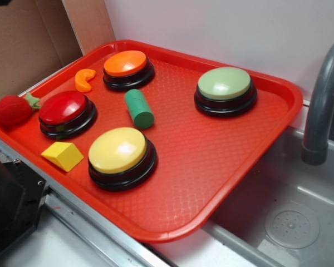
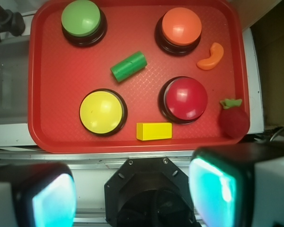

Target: Push the red button.

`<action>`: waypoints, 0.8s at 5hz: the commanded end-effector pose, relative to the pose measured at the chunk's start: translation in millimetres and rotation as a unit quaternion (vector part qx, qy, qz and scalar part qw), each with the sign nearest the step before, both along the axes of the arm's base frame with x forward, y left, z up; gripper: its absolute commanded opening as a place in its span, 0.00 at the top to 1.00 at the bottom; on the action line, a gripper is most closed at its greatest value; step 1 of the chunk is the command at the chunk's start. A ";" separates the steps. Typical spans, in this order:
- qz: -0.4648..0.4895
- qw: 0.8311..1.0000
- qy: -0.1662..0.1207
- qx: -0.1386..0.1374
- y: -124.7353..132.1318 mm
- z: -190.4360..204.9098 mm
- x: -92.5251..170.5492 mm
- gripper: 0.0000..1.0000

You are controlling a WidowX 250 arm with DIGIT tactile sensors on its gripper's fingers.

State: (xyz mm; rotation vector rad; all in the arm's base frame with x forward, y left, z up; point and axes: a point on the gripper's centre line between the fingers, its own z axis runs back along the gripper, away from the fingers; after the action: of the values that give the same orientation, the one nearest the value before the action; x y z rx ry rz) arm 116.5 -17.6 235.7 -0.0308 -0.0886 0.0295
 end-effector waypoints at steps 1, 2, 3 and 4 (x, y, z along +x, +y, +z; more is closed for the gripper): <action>0.000 1.000 0.000 0.000 0.0 0.0 0.0 0.00; -0.036 0.996 0.062 0.058 17.4 -46.6 28.5 0.00; -0.039 0.991 0.072 0.102 50.5 -73.3 59.0 0.00; -0.030 0.988 0.077 0.129 76.2 -109.8 65.7 0.00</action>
State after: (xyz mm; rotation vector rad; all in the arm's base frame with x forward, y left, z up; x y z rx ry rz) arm 178.5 52.3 119.9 0.2159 0.0923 -0.0470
